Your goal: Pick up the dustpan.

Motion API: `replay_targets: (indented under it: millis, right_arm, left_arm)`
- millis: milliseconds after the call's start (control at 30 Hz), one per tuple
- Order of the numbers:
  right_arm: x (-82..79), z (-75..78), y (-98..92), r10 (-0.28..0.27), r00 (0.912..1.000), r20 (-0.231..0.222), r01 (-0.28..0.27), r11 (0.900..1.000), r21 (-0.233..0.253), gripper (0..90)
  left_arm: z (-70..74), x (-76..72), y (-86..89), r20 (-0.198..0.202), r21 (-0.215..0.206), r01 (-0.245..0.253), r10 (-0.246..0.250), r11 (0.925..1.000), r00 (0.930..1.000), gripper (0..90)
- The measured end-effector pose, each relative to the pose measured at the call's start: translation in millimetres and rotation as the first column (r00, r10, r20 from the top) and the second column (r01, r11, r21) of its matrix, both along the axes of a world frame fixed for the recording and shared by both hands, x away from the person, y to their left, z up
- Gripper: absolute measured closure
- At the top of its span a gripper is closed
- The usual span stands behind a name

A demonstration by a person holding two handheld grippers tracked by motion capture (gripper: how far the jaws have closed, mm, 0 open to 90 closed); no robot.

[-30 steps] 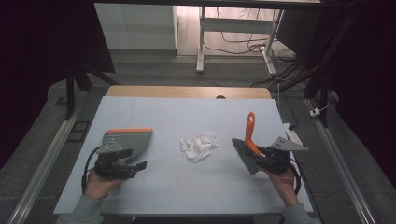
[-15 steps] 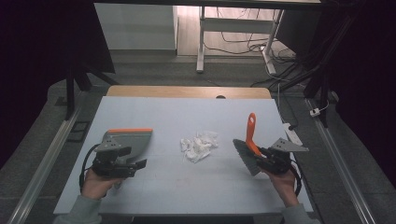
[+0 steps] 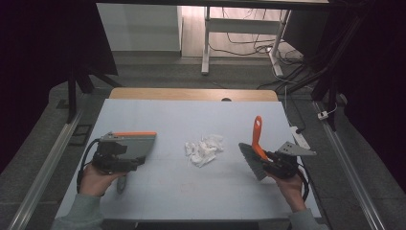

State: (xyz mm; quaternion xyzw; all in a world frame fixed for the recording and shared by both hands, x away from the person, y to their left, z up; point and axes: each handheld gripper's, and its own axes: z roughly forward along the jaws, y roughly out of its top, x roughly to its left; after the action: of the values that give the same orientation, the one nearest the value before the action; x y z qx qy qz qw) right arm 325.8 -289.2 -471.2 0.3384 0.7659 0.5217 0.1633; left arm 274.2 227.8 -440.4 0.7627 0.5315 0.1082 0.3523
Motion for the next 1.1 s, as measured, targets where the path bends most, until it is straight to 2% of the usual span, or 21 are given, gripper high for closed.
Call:
replay_targets:
  millis: [133, 300, 400, 500, 600, 633, 733, 867, 967, 1067, 1100]
  right_arm:
    - [1.1, -0.3, 1.1, 0.001, 1.0, 0.003, -0.001, 1.0, -0.006, 70.3]
    - [1.5, -0.7, 2.1, -0.006, 1.0, 0.002, 0.006, 1.0, -0.012, 70.3]
    - [0.8, -0.3, 1.8, -0.006, 1.0, 0.003, 0.006, 1.0, -0.009, 70.3]
    - [-0.1, -0.9, 1.5, -0.009, 1.0, 0.0, 0.009, 1.0, -0.012, 70.3]
    - [-0.5, -1.8, 1.1, -0.009, 1.0, -0.002, 0.009, 1.0, -0.014, 70.3]
    - [-0.5, -1.8, 1.1, -0.009, 1.0, -0.002, 0.009, 1.0, -0.014, 70.3]
    - [-1.3, -2.2, 0.2, -0.013, 0.9999, -0.005, 0.013, 1.0, -0.016, 70.3]
    - [-2.0, -3.1, -0.4, -0.021, 0.9998, -0.008, 0.021, 1.0, -0.022, 70.3]
    - [-1.5, -3.7, 0.4, -0.019, 0.9998, -0.009, 0.019, 0.999, -0.026, 70.3]
    - [-0.9, -4.2, 1.6, -0.018, 0.9998, -0.01, 0.018, 0.999, -0.03, 70.2]
    - [-0.9, -4.3, 1.8, -0.019, 0.9998, -0.01, 0.018, 0.999, -0.031, 70.3]
  left_arm:
    - [-5.2, -1.1, 8.7, -0.031, 0.022, -0.037, 0.037, 0.9991, 0.9988, 15.6]
    - [-8.1, -2.2, 18.3, -0.058, 0.019, -0.072, 0.073, 0.9972, 0.9956, 14.7]
    - [-8.3, -2.4, 20.8, -0.073, 0.018, -0.075, 0.076, 0.997, 0.9944, 14.7]
    - [-11.1, -2.0, 24.0, -0.087, 0.032, -0.102, 0.104, 0.9943, 0.9908, 14.4]
    - [-21.8, 1.3, 25.6, -0.144, 0.047, -0.123, 0.129, 0.9913, 0.9811, 13.6]
    - [-21.8, 1.3, 25.6, -0.144, 0.047, -0.123, 0.129, 0.9913, 0.9811, 13.4]
    - [-31.8, 5.2, 24.1, -0.185, 0.064, -0.125, 0.135, 0.9901, 0.9735, 12.9]
    - [-35.7, 6.9, 25.0, -0.2, 0.073, -0.132, 0.144, 0.9886, 0.9691, 12.8]
    - [-40.7, 5.6, 28.1, -0.229, 0.076, -0.146, 0.16, 0.9863, 0.9603, 12.3]
    - [-43.6, 5.1, 28.9, -0.242, 0.08, -0.149, 0.164, 0.9856, 0.9564, 12.2]
    - [-46.3, 5.1, 28.9, -0.255, 0.08, -0.153, 0.169, 0.9849, 0.9522, 11.9]
